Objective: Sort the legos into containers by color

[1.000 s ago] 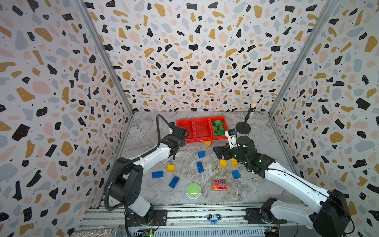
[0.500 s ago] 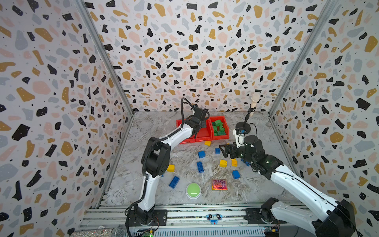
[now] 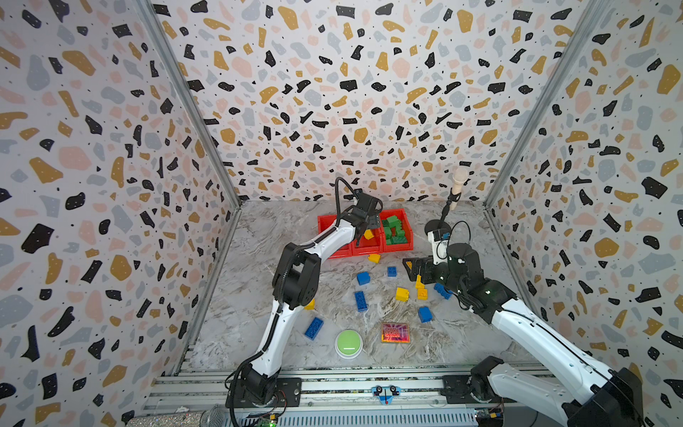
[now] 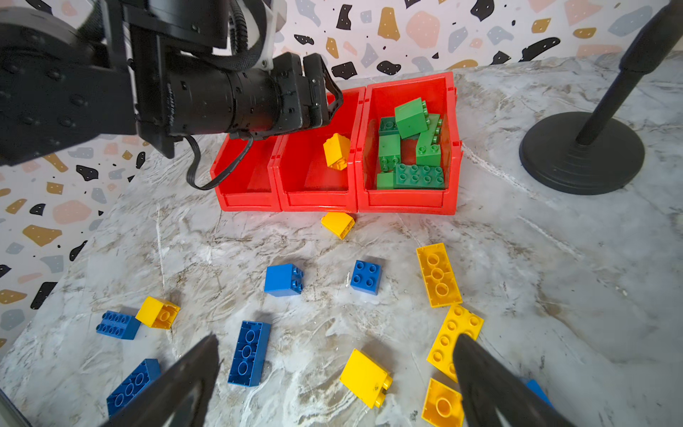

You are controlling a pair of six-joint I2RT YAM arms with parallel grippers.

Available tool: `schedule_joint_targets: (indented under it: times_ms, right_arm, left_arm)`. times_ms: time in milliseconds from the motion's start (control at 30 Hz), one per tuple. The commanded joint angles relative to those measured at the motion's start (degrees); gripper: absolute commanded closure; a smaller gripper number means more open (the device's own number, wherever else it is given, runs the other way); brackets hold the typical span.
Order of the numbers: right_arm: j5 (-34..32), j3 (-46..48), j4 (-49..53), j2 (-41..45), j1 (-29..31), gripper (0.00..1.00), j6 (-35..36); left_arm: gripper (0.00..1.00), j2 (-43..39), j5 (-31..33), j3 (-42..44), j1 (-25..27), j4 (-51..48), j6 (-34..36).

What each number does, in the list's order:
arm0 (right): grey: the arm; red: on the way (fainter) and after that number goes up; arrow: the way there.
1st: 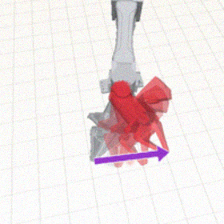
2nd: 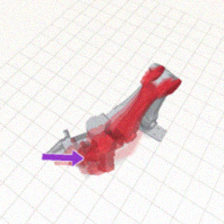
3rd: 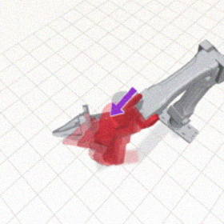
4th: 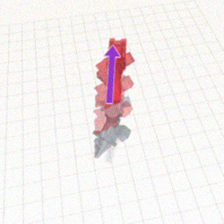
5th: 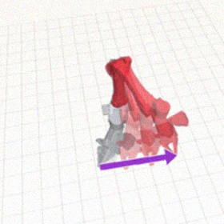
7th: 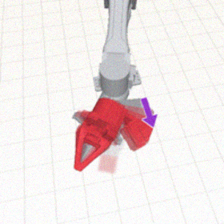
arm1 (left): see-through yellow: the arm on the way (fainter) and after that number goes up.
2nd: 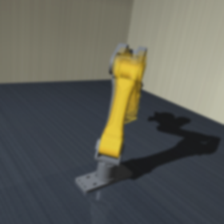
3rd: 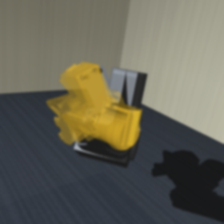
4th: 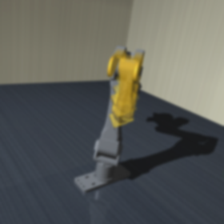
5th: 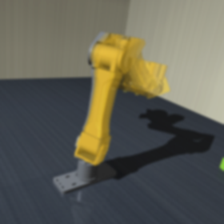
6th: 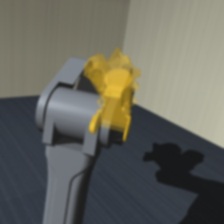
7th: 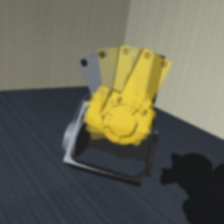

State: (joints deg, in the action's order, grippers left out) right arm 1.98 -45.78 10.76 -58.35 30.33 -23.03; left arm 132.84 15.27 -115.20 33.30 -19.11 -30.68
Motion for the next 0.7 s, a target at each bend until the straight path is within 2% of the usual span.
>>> schedule_joint_targets:
  times_ms: [0,100,200,300,433,667]
  right_arm:
    - [0.48,0.6,-0.06,-0.16,-0.01,0.01,-0.24]
    - [0.0,0.54,-0.31,-2.49,0.21,0.01,-1.01]
    - [-1.28,-0.34,-1.42,-6.3,1.44,0.01,-2.07]
    - [-3.28,-2.91,-2.26,-12.51,3.87,0.04,-2.53]
    - [-5.2,-7.87,-2.88,-23.21,6.35,0.08,-3.23]
    - [-6.6,-16.75,-5.32,-37.07,7.74,0.1,-3.01]
  left_arm:
    - [0.15,-7.7,-0.17,4.94,0.96,2.78,1.23]
    - [0.14,-15.13,0.0,14.48,1.43,6.15,1.42]
    - [0.0,-24.91,0.84,27.76,1.51,11.89,1.79]
    - [0.0,-35.35,3.68,41.13,1.51,15.9,2.73]
    - [0.0,-48.22,9.69,55.7,1.51,16.59,2.74]
    - [0.0,-66.89,16.07,72.78,1.33,15.42,0.24]
